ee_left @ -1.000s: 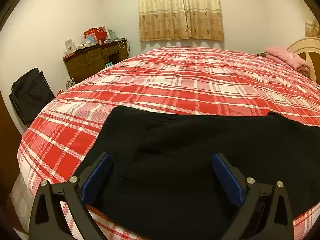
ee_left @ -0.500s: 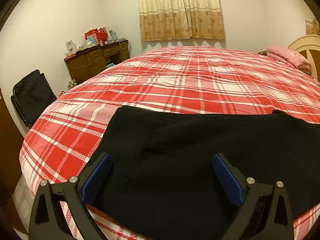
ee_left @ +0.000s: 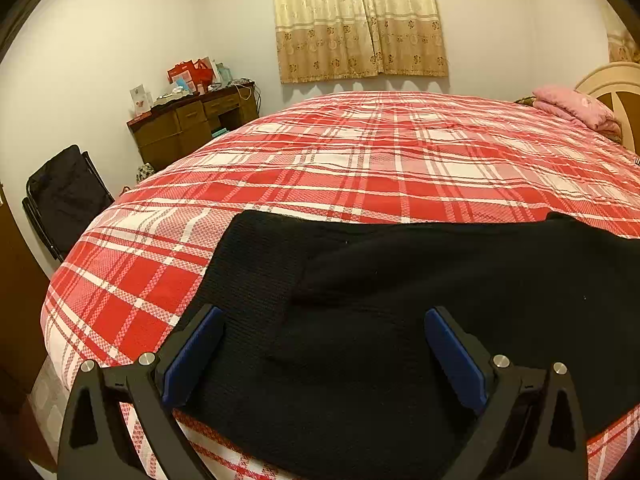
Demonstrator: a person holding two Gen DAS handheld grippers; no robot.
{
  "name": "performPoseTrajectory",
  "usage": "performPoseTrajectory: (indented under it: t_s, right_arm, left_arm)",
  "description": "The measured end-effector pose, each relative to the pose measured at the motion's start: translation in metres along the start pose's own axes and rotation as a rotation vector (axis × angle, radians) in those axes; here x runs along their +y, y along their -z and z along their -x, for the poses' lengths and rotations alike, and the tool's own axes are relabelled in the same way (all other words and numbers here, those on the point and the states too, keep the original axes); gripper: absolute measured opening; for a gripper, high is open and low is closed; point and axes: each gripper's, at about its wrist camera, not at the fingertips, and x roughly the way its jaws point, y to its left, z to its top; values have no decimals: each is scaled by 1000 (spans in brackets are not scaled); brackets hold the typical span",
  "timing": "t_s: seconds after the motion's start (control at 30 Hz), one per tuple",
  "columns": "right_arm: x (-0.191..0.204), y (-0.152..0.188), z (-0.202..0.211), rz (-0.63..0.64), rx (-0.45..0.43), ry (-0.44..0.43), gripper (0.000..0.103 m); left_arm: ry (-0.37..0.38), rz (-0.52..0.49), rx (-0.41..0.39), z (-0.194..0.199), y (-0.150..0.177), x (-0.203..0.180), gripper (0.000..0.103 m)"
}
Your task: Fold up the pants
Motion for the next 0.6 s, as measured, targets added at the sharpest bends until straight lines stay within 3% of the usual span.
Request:
performPoseTrajectory:
  t_s: [0.6]
  right_arm:
    - [80, 23, -58, 114, 98, -134, 15]
  left_arm:
    - [24, 21, -13, 4, -1, 5, 102]
